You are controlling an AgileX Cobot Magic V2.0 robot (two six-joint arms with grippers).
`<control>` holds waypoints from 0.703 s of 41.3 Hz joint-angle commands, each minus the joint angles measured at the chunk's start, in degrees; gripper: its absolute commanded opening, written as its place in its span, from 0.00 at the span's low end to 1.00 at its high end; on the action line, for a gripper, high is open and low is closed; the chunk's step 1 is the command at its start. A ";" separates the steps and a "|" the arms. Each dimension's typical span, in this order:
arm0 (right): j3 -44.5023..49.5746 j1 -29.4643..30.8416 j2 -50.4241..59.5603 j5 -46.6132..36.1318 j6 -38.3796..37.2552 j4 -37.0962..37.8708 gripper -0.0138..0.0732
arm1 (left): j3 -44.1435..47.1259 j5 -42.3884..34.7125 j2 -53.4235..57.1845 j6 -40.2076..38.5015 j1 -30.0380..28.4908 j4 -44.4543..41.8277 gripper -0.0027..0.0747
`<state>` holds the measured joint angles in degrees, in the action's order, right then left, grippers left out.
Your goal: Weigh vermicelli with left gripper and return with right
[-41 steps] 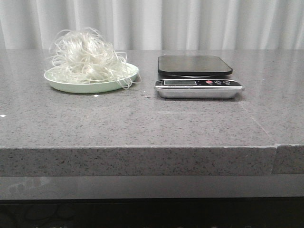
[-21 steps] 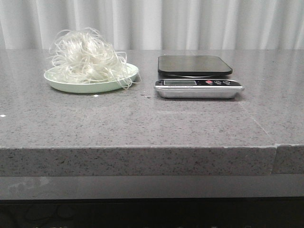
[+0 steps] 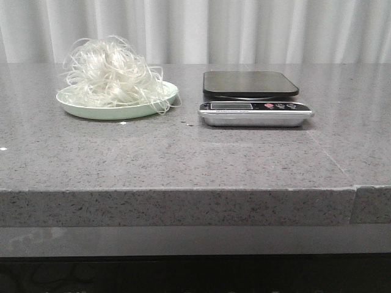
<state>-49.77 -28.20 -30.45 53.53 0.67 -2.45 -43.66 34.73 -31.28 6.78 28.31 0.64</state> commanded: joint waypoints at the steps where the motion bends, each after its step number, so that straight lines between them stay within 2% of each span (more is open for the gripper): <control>1: -1.33 0.30 -0.29 -3.27 -0.04 0.69 0.34 | 3.39 -6.14 3.42 -0.65 -5.84 -1.43 0.22; 8: -1.33 0.30 -0.29 -3.27 -0.04 0.69 0.34 | 15.54 -13.80 12.69 -0.65 -15.20 -1.54 0.22; 15: -1.33 0.30 -0.29 -3.27 -0.04 0.69 0.34 | 28.04 -22.28 23.12 -0.65 -21.70 -1.54 0.22; 23: -1.33 0.30 -0.29 -3.27 -0.04 0.69 0.34 | 39.35 -30.70 31.66 -0.65 -26.70 1.88 0.22; 29: -1.33 0.30 -0.31 -3.14 -0.04 0.69 0.34 | 44.25 -36.06 32.72 -0.65 -27.82 4.52 0.22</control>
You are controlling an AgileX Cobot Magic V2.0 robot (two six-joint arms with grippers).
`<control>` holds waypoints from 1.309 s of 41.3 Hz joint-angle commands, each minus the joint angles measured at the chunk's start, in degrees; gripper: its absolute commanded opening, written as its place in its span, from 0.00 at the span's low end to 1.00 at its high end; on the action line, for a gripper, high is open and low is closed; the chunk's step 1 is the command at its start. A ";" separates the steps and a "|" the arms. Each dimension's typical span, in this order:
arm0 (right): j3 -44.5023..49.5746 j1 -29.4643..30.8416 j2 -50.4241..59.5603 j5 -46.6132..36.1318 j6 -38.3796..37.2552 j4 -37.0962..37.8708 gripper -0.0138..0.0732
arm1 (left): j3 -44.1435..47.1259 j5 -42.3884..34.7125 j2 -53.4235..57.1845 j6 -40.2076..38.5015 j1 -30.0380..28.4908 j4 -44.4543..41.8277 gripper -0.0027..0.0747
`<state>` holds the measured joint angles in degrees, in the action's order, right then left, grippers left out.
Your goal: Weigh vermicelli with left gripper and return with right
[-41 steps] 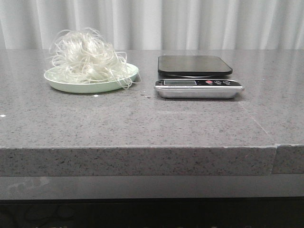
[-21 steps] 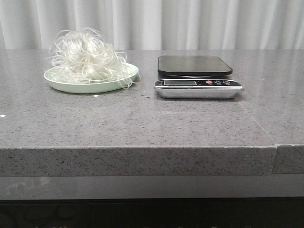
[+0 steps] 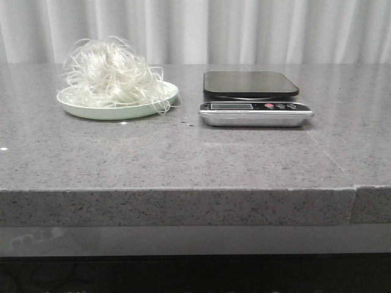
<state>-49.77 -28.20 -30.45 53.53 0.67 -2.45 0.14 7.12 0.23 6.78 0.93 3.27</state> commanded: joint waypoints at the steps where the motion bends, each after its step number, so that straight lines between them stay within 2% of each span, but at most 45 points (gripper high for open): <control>1: -1.33 0.30 -0.31 -3.14 -0.04 0.69 0.34 | 0.45 -8.10 1.21 -0.65 -0.43 1.89 0.22; 18: -1.33 0.30 -0.31 -3.06 -0.04 0.69 0.34 | 0.34 -8.61 1.21 -0.79 0.06 2.24 0.22; 26: -1.33 0.30 -0.31 -3.06 -0.04 0.69 0.34 | 0.34 -8.73 1.21 -10.81 0.91 -5.76 0.22; 39: -1.33 0.30 -0.31 -3.06 -0.04 0.69 0.34 | 0.34 -9.16 1.21 -10.55 1.01 -5.89 0.22; 54: -1.33 0.30 -0.31 -3.06 -0.04 0.69 0.34 | 0.34 -10.36 1.21 -6.78 3.46 -5.36 0.22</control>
